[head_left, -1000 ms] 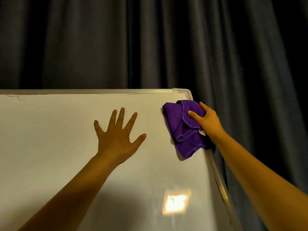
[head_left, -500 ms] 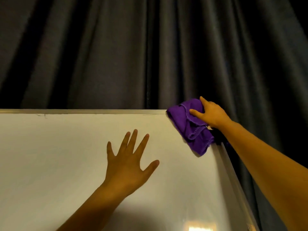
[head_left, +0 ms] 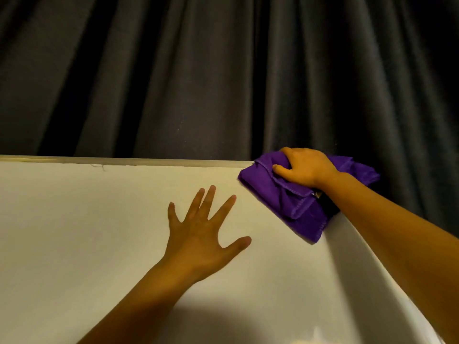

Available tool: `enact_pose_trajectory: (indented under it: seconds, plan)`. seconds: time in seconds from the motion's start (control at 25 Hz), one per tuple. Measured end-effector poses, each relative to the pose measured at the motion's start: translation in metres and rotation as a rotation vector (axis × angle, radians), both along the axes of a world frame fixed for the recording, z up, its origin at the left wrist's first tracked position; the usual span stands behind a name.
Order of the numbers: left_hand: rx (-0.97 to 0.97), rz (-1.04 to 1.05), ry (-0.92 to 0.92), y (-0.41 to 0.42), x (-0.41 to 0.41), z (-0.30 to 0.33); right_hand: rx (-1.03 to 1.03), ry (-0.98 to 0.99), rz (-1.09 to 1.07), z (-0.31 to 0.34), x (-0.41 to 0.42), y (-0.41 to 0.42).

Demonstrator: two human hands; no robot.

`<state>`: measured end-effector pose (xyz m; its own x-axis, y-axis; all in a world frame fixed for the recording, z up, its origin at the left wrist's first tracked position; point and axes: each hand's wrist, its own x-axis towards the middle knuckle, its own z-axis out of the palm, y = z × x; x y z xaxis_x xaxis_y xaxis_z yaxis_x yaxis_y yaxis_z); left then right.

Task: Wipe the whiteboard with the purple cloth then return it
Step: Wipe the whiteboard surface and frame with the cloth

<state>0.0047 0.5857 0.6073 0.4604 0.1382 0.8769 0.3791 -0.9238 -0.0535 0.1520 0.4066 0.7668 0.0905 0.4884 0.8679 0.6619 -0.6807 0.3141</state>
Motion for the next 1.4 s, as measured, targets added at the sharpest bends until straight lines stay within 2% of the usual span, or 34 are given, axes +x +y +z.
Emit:
enact_pose_trajectory:
  seconds: [0.2,0.36,0.48,0.6,0.76,1.0,1.28,1.4]
  plan:
    - [-0.060,0.066,-0.094,0.071,-0.016,0.041,0.018,0.037,0.040,0.001,-0.019,0.035]
    - [0.026,0.014,-0.048,0.093,-0.007,0.101,0.043,0.063,0.011,-0.001,-0.028,0.040]
    - [0.091,0.009,-0.073,0.113,-0.008,0.119,0.068,0.074,0.001,-0.002,-0.041,0.047]
    - [0.124,-0.050,-0.084,0.132,-0.021,0.128,0.078,0.093,0.010,-0.005,-0.054,0.056]
    - [0.203,-0.120,0.019,0.149,-0.045,0.136,0.064,0.071,0.011,-0.007,-0.072,0.069]
    - [0.194,0.019,-0.031,0.222,-0.099,0.141,0.096,0.077,-0.045,-0.010,-0.079,0.066]
    - [0.164,0.033,-0.049,0.208,-0.091,0.139,-0.002,-0.049,0.001,-0.009,-0.103,0.124]
    - [0.164,0.017,-0.035,0.211,-0.093,0.140,-0.086,-0.047,0.017,-0.004,-0.120,0.151]
